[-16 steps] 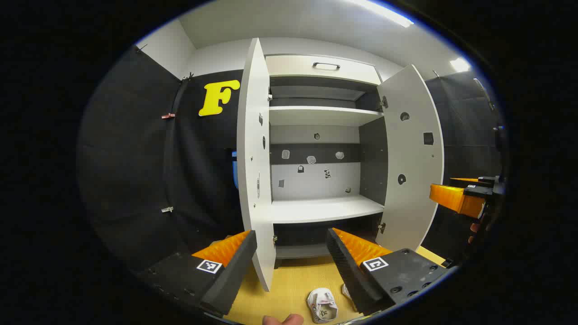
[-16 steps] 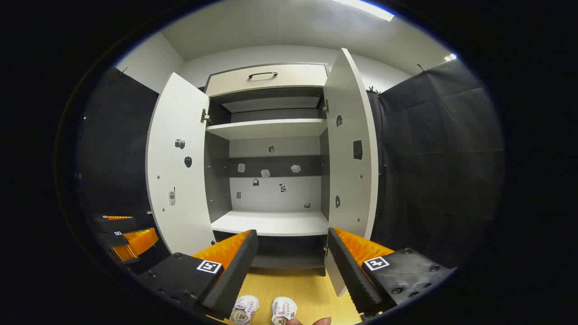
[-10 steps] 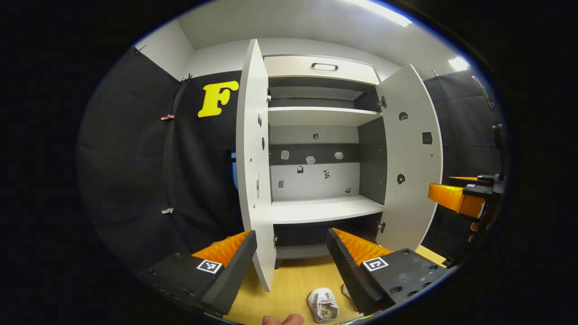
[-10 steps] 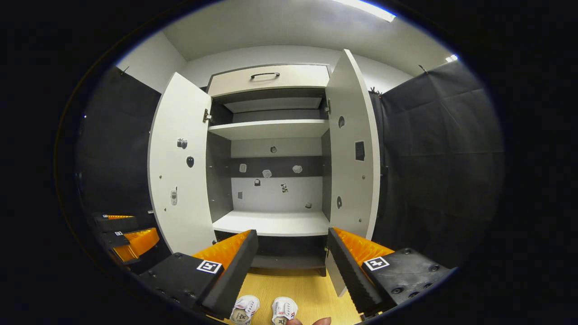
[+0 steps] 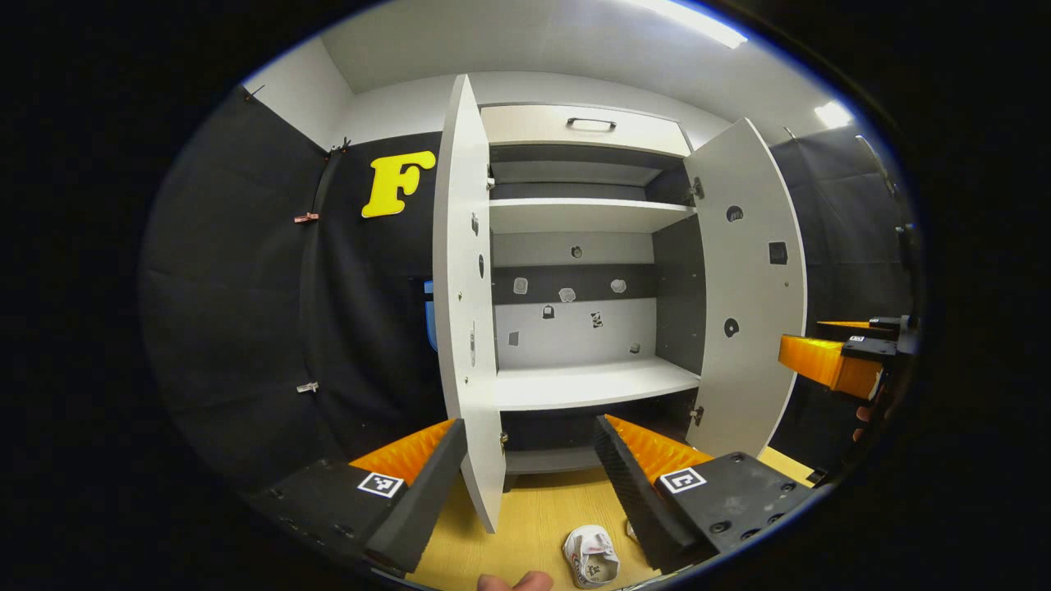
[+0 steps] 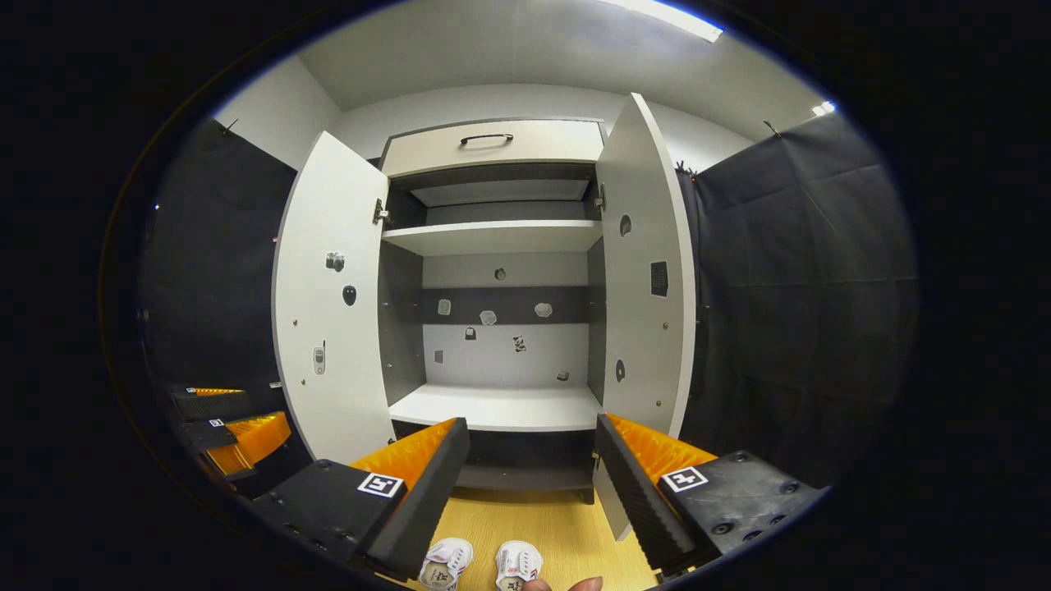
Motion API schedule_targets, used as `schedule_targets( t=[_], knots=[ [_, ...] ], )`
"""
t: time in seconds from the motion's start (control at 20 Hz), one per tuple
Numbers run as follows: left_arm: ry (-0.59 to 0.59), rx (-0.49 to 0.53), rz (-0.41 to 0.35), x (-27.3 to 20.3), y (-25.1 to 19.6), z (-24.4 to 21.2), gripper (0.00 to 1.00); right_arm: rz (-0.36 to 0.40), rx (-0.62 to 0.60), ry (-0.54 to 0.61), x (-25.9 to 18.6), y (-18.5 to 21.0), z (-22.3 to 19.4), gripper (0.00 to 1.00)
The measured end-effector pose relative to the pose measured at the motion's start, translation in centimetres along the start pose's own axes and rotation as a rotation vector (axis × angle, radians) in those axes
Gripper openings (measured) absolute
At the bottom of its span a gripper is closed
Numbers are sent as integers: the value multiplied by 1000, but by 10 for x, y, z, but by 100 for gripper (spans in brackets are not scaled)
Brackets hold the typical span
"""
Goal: Grab one shoe with the right hand and put it into the shoe cabinet, grab the other shoe with the left hand and put it into the shoe cabinet; then close the right door with the right hand and the left door with the left hand.
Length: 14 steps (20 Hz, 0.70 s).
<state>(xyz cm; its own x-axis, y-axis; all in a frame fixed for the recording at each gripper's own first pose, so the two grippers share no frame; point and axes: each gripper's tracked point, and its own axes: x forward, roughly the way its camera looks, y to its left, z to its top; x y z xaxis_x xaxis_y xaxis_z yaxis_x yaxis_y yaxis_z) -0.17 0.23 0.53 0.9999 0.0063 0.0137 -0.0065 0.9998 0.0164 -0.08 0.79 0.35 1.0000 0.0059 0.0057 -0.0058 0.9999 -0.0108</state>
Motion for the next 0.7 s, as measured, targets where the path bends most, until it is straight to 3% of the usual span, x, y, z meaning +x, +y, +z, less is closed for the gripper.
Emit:
schedule_targets(
  t=[0.5,0.7],
  knots=[
    [-16,0,13,2,2,3,97,7,15,10,2,4,-6,98],
    [-35,5,25,1,5,1,97,39,35,123,-1,14,-49,98]
  ],
)
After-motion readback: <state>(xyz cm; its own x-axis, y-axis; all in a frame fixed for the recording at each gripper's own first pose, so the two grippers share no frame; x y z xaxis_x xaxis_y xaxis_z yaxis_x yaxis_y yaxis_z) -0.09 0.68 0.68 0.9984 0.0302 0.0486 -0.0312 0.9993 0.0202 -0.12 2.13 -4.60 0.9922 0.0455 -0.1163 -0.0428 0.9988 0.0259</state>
